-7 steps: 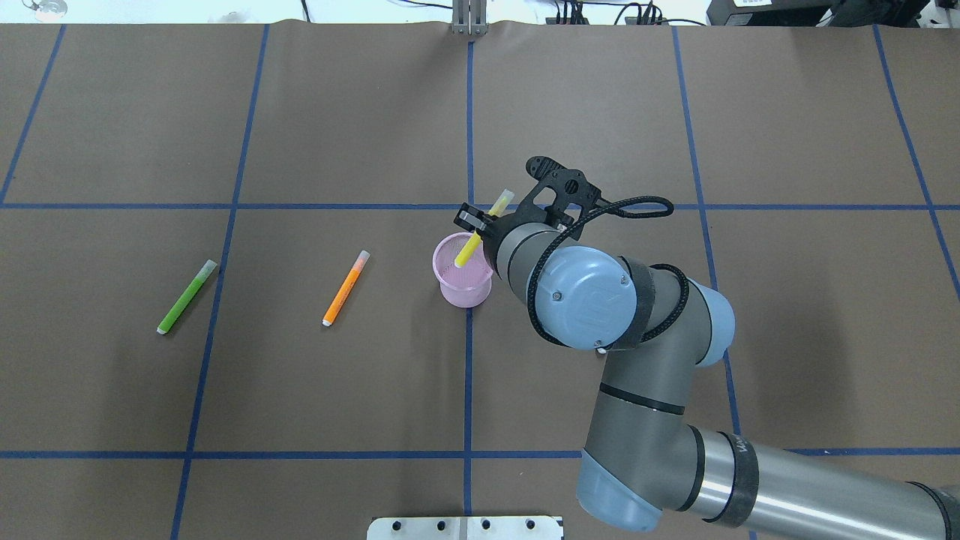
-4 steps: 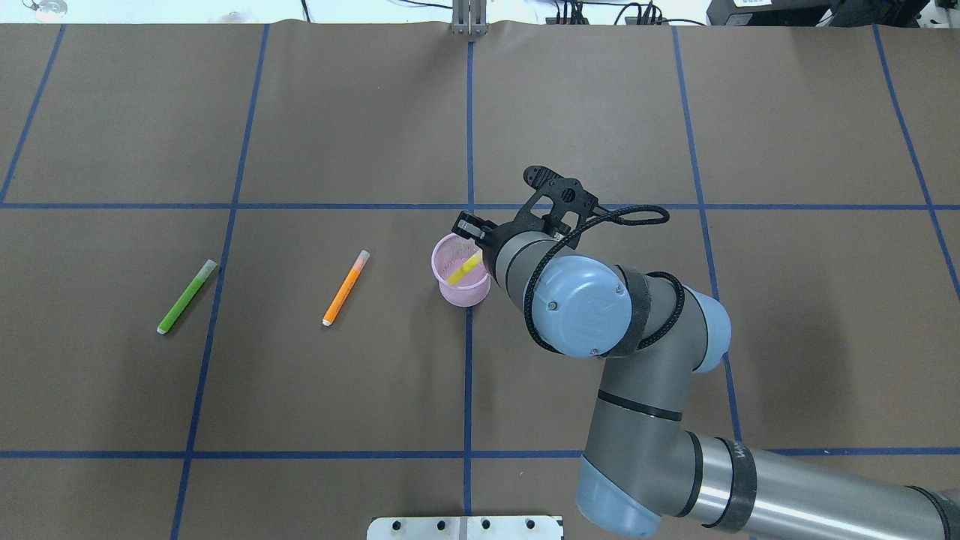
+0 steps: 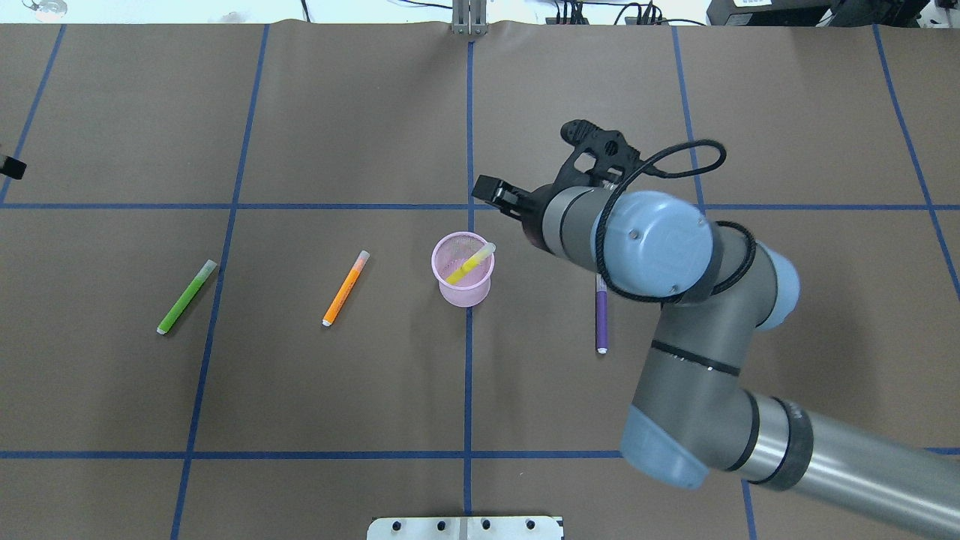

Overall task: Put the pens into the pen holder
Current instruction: 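Open the right gripper to drop the yellow highlighter into the cup, then withdraw the right gripper while the left gripper reaches the green highlighter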

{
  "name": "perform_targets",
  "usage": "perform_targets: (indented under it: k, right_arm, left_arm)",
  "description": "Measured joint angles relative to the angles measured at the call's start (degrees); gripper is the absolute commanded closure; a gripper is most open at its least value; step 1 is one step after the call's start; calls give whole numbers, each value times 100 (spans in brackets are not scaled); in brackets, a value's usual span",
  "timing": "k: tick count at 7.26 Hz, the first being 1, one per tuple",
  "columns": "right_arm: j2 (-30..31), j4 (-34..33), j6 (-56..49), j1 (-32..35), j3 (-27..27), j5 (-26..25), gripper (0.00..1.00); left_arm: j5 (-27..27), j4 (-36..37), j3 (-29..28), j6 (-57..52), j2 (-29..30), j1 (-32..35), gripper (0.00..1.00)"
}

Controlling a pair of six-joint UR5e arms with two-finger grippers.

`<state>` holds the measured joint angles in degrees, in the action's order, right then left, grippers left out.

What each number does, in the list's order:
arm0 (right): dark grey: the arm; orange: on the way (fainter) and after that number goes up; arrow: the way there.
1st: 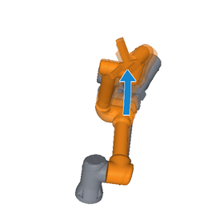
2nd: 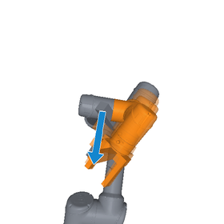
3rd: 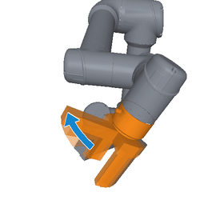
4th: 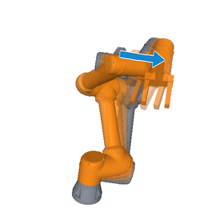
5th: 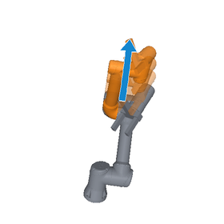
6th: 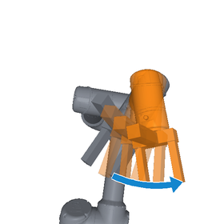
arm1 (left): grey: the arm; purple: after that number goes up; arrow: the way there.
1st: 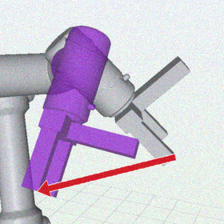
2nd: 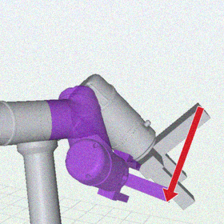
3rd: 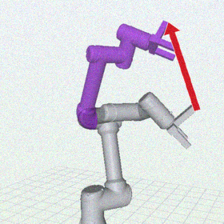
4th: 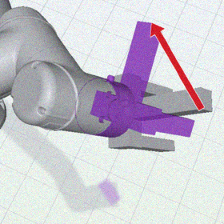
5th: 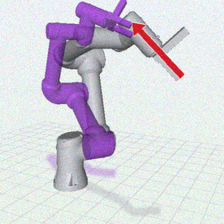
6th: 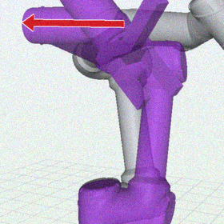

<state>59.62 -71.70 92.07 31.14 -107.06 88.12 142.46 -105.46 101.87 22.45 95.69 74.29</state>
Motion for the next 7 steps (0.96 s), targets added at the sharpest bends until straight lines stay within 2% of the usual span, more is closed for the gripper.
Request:
perform_targets:
  k: [2,4,5,7]
  right_arm:
    - [503,11,-1058,1123,0,1783,0]
    - [1010,-2,-2189,2128,123,3292,0]
    - [1279,-6,-2687,2503,206,3793,0]
    - [1827,-1,-3647,2933,334,4203,0]
  left_arm:
    - [-833,-106,124,365,235,-797,6]
    - [-1237,1,155,393,377,-1545,13]
    - [-1277,238,117,383,493,-1923,17]
    - [-1350,802,-53,-73,692,-2435,18]
